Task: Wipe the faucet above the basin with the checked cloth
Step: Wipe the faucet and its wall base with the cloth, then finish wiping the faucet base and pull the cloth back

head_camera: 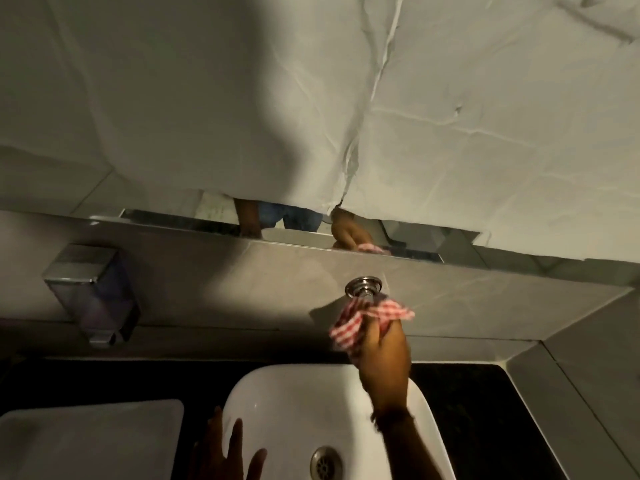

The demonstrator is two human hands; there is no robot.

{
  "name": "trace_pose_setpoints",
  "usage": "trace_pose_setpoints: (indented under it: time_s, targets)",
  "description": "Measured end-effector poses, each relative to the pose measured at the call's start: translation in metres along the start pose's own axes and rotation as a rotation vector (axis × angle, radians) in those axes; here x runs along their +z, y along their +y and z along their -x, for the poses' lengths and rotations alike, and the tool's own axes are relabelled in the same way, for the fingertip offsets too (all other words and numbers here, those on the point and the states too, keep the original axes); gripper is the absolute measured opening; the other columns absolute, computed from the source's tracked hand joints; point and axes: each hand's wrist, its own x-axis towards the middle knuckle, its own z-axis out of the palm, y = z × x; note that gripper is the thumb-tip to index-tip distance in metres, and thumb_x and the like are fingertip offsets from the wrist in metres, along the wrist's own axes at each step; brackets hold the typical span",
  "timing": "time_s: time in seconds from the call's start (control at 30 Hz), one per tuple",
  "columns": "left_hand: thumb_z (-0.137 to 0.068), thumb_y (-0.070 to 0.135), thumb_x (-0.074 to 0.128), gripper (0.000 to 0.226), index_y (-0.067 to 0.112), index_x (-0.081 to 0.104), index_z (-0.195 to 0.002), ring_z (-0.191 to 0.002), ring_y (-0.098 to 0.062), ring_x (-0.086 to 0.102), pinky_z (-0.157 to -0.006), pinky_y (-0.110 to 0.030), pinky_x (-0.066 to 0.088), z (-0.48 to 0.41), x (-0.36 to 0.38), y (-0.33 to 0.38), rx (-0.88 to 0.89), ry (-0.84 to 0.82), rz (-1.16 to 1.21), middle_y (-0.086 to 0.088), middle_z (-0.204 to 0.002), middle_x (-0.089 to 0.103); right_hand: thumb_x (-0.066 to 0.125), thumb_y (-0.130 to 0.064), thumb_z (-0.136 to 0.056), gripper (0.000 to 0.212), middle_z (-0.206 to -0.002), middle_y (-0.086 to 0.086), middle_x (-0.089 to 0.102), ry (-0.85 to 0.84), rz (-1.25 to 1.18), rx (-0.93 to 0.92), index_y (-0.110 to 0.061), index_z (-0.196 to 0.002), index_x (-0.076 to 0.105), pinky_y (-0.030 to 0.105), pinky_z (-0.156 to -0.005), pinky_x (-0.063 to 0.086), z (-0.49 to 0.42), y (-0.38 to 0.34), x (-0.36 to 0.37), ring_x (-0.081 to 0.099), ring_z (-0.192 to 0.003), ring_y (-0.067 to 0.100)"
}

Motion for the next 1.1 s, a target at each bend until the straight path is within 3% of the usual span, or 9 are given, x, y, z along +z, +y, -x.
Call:
trace_pose_setpoints:
  time_s: [0.1,0.2,0.3,0.53,0.67,0.77,0.9,1.0,1.1]
  targets:
    - [-0.091,0.074,0.013,0.080,0.030,0.003,-0.157,-0.150,-0.007,-0.017,-0.117,-0.024,-0.010,-0.003,0.001,-0.002,0.006,-0.016,-0.004,0.007,-0.166,-0.019,0.050,-0.041,-0.106,0.050,-0.140,0.002,0.067,0.109,-0.106,-0.050,-0.010,-0.144,0.057,0.029,-0.105,0.055,0.049,0.029,0.004,0.066,-0.125,0.011]
    - [-0.091,0.073,0.012,0.079,0.027,0.017,-0.155,-0.153,-0.017,-0.002,-0.119,-0.026,-0.008,-0.001,0.002,-0.002,-0.022,0.054,-0.091,0.007,-0.167,-0.012,0.051,-0.036,-0.107,0.025,-0.119,-0.003,0.071,0.013,0.044,-0.045,-0.019,-0.121,0.062,0.033,-0.090,0.060,0.013,0.013,-0.006,0.071,-0.116,0.024]
    - [-0.093,0.070,0.011,0.075,0.013,0.043,-0.130,-0.136,-0.038,0.028,-0.110,-0.062,0.031,0.004,0.012,0.000,-0.059,0.148,-0.205,-0.015,-0.159,0.026,0.050,-0.029,-0.108,0.030,-0.118,0.016,0.077,-0.343,0.105,0.115,-0.010,-0.120,0.069,0.052,-0.102,0.057,-0.048,-0.030,-0.014,0.073,-0.112,0.038]
    - [-0.092,0.071,0.015,0.076,0.012,0.044,-0.129,-0.120,-0.043,0.042,-0.104,-0.049,0.031,0.007,0.018,-0.003,-0.094,0.129,-0.199,-0.018,-0.145,0.036,0.057,-0.048,-0.098,0.029,-0.105,-0.024,0.071,0.139,-0.068,-0.142,-0.044,-0.126,0.061,0.006,-0.082,0.050,0.024,0.033,0.010,0.069,-0.104,-0.009]
    - [-0.092,0.071,0.014,0.076,0.017,0.044,-0.135,-0.122,-0.051,0.055,-0.094,-0.067,0.046,0.009,0.009,0.004,-0.161,0.017,-0.158,-0.030,-0.142,0.051,0.046,-0.078,-0.093,0.082,-0.141,0.008,0.064,0.117,-0.169,-0.057,-0.023,-0.153,0.046,0.049,-0.121,0.043,0.052,0.072,0.020,0.061,-0.136,0.024]
    - [-0.091,0.070,0.021,0.076,0.020,0.050,-0.141,-0.136,-0.042,0.045,-0.106,-0.063,0.036,0.017,-0.006,0.013,-0.188,-0.040,-0.089,-0.020,-0.151,0.046,0.053,-0.076,-0.090,0.086,-0.108,0.024,0.073,0.032,-0.700,0.272,0.001,-0.125,0.068,0.057,-0.096,0.056,0.071,0.070,0.017,0.073,-0.099,0.038]
    - [-0.075,0.092,0.015,0.081,0.044,0.062,-0.121,-0.122,-0.020,0.056,-0.105,-0.040,0.041,0.033,-0.044,0.029,-0.453,-0.088,0.292,0.001,-0.136,0.062,0.034,-0.059,-0.107,0.081,-0.136,0.036,0.066,-0.386,-1.181,0.788,0.008,-0.139,0.064,0.064,-0.101,0.056,0.117,0.073,0.010,0.072,-0.114,0.052]
    - [-0.063,0.090,0.041,0.084,0.025,0.080,-0.097,-0.099,-0.025,0.073,-0.083,-0.033,0.057,0.039,-0.093,0.038,-0.845,-0.342,1.085,-0.011,-0.111,0.076,0.037,-0.079,-0.095,0.101,-0.157,0.033,0.052,-0.764,-1.286,1.054,0.003,-0.152,0.053,0.064,-0.123,0.037,0.149,0.061,0.010,0.052,-0.144,0.053]
    - [-0.081,0.065,0.052,0.070,0.010,0.071,-0.121,-0.119,-0.034,0.064,-0.105,-0.049,0.046,0.058,-0.130,0.003,-0.840,-0.325,1.419,-0.018,-0.127,0.069,0.035,-0.096,-0.079,0.119,-0.155,0.033,0.053,-1.014,-1.208,1.166,-0.001,-0.149,0.056,0.063,-0.121,0.038,0.181,0.036,0.031,0.055,-0.140,0.056]
